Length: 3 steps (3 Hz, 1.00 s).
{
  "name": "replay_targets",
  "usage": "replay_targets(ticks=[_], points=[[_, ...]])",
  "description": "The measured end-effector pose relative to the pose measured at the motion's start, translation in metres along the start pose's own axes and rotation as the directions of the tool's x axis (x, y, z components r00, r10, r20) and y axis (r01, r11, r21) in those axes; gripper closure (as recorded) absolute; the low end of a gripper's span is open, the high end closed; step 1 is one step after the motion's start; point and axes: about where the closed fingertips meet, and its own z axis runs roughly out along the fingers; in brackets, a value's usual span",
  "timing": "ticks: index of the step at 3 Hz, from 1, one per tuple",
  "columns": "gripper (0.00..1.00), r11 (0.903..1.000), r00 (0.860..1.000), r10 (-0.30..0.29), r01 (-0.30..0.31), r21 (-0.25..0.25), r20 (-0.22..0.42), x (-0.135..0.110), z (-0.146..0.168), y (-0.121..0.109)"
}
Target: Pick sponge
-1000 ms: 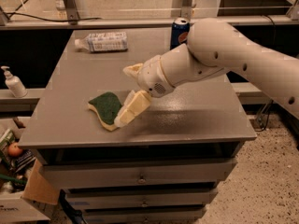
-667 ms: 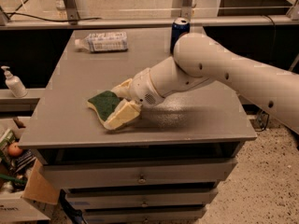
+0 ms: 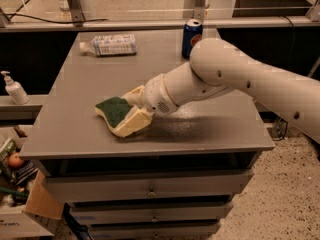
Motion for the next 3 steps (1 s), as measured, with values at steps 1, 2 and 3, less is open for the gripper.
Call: replay_targets(ticks=[1,2,3], points=[[0.99,0.9967,0.999,-0.01,0.007,0.081,0.039,-0.015,-0.034,-0.011],[1.0,0.9903,0.997,-0.017,0.007,0.139,0.069,-0.028,-0.063,-0.02],[1.0,0.9855,0.992,-0.026,0.005,0.17,0.122,-0.04,-0.085,-0.026]])
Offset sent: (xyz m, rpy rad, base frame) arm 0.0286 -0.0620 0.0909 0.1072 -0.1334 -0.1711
